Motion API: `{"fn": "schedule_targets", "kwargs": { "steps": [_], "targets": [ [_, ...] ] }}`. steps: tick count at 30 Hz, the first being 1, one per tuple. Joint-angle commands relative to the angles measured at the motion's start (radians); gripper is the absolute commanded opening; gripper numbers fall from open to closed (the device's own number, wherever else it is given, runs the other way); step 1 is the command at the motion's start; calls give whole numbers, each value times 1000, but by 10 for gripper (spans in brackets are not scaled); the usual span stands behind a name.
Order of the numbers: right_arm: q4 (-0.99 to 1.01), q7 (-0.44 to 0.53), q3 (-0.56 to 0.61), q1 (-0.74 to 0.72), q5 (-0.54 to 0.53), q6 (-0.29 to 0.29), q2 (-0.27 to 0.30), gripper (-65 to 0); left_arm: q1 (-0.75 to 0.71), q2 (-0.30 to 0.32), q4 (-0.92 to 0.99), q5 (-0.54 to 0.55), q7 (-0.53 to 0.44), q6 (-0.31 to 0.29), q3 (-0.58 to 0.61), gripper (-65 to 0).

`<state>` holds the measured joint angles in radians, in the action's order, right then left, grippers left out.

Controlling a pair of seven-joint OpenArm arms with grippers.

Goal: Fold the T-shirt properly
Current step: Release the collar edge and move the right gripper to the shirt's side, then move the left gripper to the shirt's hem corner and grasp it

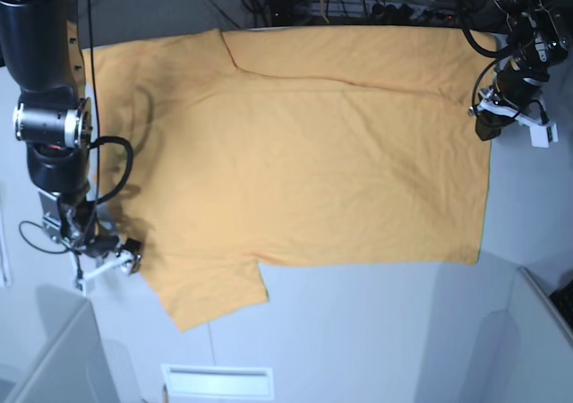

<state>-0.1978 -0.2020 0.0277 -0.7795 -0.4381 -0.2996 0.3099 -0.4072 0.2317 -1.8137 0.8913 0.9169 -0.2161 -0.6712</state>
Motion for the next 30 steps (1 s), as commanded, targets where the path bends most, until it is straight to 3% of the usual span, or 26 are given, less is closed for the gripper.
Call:
{"fn": "schedule_targets", "kwargs": {
  "steps": [1, 9, 16, 18, 24, 28, 30],
  "targets": [
    [-13, 17, 10, -44, -12, -11, 8, -188, 6, 5, -16, 18, -15, -6, -18, -650],
    [-12, 20, 47, -44, -11, -5, -61, -189, -17, -4, -16, 18, -14, -6, -52, -650],
    [-6, 89, 122, -36, 37, 10, -70, -212, -22, -4, -14, 18, -14, -6, -52, -650],
    [-6, 106, 120, -36, 38, 40, -71, -272, -22, -4, -14, 18, -14, -6, -52, -650],
    [-6, 117, 122, -36, 40, 52, -68, -458, -14, -4, -13, 18, -14, -6, -52, -650],
    [-7, 117, 122, -36, 38, 52, -67, -650, 18, 2, -13, -14, -14, -4, -48, -650],
    [-9, 117, 122, -37, 38, 52, -68, -650, 61, 1, 1, -103, -14, -4, -48, -650]
  ]
}}
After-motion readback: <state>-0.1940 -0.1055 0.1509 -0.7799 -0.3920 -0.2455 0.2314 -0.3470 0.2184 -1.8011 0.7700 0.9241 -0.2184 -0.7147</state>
